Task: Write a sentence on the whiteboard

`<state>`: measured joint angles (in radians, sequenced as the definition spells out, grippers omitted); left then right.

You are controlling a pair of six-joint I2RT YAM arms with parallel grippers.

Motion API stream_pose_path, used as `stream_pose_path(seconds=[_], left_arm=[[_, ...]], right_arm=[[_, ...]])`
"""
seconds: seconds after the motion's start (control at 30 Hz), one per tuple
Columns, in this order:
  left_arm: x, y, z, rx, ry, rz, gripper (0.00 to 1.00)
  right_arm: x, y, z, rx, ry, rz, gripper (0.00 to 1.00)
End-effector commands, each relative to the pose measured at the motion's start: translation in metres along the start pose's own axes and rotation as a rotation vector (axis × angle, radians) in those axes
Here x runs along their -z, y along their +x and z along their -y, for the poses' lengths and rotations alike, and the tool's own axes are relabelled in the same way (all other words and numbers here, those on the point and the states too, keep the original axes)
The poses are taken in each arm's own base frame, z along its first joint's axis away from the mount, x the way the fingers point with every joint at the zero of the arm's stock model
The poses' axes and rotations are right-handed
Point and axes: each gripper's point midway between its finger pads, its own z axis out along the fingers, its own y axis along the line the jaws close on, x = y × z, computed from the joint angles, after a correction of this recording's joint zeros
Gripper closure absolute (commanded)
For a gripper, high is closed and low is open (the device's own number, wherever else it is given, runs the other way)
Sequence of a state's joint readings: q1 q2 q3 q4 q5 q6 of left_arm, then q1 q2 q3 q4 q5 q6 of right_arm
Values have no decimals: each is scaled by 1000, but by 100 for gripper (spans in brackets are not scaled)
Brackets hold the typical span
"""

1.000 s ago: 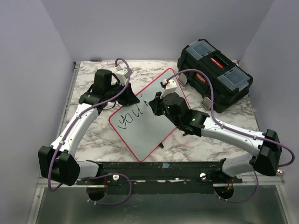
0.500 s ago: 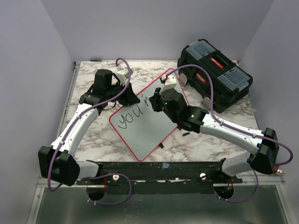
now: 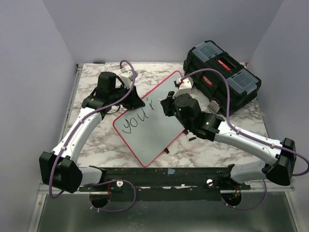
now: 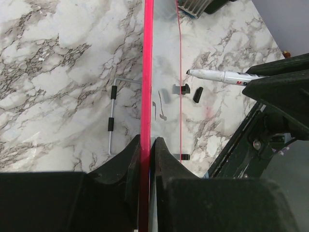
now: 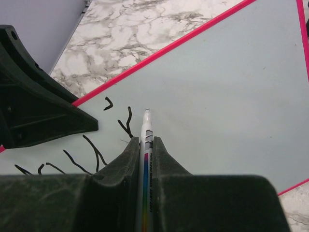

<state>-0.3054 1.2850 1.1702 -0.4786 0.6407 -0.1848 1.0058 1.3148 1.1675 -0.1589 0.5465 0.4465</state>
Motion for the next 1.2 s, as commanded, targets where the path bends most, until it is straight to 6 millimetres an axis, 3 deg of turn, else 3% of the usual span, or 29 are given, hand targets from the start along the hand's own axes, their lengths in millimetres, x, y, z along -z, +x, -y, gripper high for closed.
stream_pose_path(seconds=[0.0,0.6,1.17], left_arm=[[-1,16,-2,-56,-15,-44,100],[-2,17,-4,-52,-19,-50,100],[-5,20,-7,-48,-25,-60,100]], right_arm=[[-1,10,6,-12,20,-15,99],[-17,24,-6,-8,-9,-41,99],[-27,35,12,-1,49,-54,99]])
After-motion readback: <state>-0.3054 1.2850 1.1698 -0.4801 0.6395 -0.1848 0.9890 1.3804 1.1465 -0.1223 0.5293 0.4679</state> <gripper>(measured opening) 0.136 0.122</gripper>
